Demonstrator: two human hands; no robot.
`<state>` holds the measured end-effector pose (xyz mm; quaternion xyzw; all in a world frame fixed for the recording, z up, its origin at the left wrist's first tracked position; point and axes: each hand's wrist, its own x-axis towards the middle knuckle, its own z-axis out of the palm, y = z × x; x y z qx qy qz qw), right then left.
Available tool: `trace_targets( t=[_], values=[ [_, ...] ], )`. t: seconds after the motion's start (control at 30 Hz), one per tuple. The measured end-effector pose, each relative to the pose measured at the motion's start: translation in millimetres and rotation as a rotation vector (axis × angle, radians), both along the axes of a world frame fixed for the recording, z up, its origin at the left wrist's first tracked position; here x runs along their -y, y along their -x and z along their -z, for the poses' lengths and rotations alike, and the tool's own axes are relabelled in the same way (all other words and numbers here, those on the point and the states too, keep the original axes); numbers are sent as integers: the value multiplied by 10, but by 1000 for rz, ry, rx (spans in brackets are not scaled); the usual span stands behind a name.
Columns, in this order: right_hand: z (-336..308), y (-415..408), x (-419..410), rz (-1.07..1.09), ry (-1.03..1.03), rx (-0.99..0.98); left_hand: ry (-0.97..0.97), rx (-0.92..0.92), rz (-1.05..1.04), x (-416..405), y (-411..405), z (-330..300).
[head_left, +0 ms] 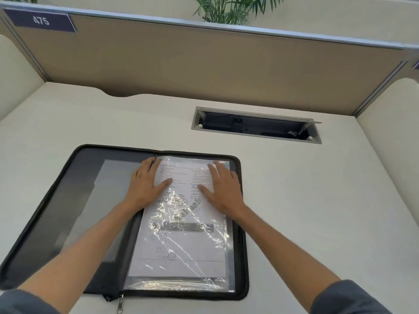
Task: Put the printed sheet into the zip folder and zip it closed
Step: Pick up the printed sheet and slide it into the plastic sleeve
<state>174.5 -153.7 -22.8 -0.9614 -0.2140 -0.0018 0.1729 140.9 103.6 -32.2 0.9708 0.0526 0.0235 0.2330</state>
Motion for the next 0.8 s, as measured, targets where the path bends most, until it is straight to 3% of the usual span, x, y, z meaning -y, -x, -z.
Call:
trace_targets(
  t=[0.2,0.37,0.8],
  values=[
    [208,681,-121,88,-23,-64,69,88,-19,141,563,41],
    [253,864,-15,124,-93,-87,74,27,8,259,863,141],
    [273,832,618,203,-80,-41,96,-5,63,875,731,101]
  ],
)
